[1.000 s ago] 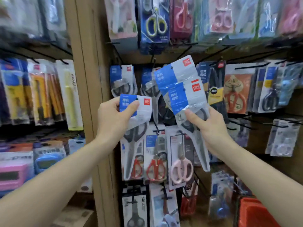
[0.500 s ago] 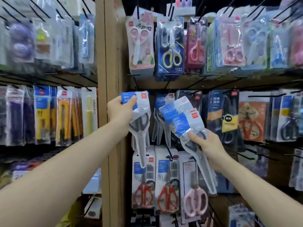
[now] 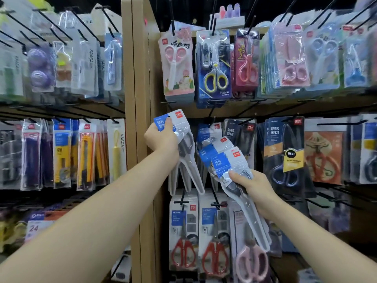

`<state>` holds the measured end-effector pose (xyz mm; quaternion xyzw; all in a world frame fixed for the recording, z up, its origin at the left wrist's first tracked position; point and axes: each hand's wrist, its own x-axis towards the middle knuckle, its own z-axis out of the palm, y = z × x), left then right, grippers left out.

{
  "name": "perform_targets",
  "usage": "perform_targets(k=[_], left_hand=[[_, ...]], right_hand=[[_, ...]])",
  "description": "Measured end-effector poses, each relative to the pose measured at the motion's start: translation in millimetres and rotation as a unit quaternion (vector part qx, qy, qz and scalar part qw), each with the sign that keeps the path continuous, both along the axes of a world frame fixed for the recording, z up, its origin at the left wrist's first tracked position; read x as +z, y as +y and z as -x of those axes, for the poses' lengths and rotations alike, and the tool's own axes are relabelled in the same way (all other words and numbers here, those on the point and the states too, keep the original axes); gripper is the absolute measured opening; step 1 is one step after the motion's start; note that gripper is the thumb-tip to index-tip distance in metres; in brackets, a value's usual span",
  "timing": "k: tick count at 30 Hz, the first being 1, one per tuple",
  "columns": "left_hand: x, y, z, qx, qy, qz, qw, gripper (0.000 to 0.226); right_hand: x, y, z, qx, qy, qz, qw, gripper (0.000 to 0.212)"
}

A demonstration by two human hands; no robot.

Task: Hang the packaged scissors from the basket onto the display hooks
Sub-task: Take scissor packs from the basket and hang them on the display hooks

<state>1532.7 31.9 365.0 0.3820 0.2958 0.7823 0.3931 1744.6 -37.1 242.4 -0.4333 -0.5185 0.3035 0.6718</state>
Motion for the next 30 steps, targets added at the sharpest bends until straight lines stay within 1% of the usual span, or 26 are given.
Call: perform_targets(k=[3,5,9,15,17,18,22,25,27,28,29,30], left_hand=[[3,5,-3,-0.012,-0.025,0.004,1.0,0.02],[4,7,-3,-0.015,-0.025,0.003,1.0,0.019],[3,9,-3,-0.006,0.002,0.008,1.0,0.014],[3,13,-4,-0.012,0.013,0.026,0.999,0.009],[-3,15,-5,-0.015,0.023,0.019,0.999,0.004],[-7,16,-4,-0.009,0.035,0.004,0.999,0.007],[-24,17,1,0.058,0.143,-0.058,0.986,0.029],[-33,13,3,0.098,0.174,-0.105,0.974,0.047],[-39,8,4,0.152,0.201,-0.148,0.956,0.067],[-42,5,3,0.18,0.22,-0.173,0.943,0.073],[-46,3,2,0.207,0.243,-0.191,0.928,0.073],[-49,3,0,0.23,0.268,-0.199,0.914,0.069]], right_hand=[[-2,-2,0,-0.002,0.001,-0.009,1.0,0.024],[-3,-3,-1,-0.009,-0.002,-0.016,1.0,0.025],[-5,-3,-1,-0.011,-0.017,-0.022,1.0,0.029],[-5,-7,-1,-0.008,-0.02,-0.03,0.999,0.025],[-5,-9,-1,-0.006,-0.015,-0.035,0.999,0.024],[-4,-10,-1,-0.003,-0.013,-0.038,0.999,0.024],[-5,-12,-2,-0.001,-0.004,-0.048,0.999,0.022],[-4,-12,-1,-0.005,-0.01,-0.045,0.999,0.018],[-4,-12,-1,-0.003,-0.016,-0.046,0.999,0.018],[-5,-12,-1,-0.002,-0.017,-0.046,0.999,0.018],[-5,-12,-2,-0.003,-0.018,-0.047,0.999,0.019],[-5,-11,-2,-0.003,-0.018,-0.047,0.999,0.02]])
